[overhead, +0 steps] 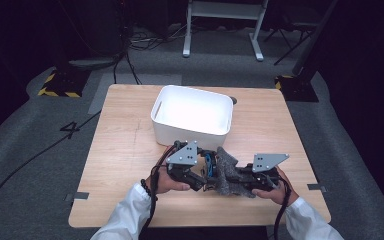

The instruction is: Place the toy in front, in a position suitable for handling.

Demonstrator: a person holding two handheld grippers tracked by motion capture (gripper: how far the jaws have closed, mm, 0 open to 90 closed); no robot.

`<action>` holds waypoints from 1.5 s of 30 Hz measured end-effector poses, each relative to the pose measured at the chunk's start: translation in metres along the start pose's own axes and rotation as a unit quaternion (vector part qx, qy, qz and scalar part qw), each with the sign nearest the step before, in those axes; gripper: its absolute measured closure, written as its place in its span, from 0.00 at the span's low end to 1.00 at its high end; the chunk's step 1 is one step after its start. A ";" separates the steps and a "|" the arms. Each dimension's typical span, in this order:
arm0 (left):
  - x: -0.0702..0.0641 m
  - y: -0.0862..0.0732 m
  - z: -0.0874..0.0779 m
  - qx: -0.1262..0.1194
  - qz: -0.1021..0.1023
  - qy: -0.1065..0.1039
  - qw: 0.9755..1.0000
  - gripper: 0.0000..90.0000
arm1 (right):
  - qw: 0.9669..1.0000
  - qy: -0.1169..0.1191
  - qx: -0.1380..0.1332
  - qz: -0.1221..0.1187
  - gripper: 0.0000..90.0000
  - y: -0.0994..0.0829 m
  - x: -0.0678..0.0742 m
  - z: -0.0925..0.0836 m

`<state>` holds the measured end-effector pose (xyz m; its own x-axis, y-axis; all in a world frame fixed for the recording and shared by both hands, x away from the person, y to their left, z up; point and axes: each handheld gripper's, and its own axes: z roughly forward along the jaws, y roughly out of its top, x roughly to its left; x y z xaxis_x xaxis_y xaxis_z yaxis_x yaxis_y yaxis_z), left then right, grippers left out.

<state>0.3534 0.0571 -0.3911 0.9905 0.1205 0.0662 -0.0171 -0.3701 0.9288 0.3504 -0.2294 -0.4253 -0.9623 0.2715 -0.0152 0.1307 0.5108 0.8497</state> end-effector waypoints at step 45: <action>0.006 -0.004 0.003 -0.014 -0.012 -0.020 1.000 0.28 | 0.997 0.035 0.065 -0.021 0.85 -0.002 0.006 0.048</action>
<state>0.3597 0.0566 -0.3960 0.9952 0.0926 0.0305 0.0031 -0.3422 0.9396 0.3562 -0.1894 -0.4527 -0.9813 0.1925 -0.0088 0.1155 0.6238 0.7730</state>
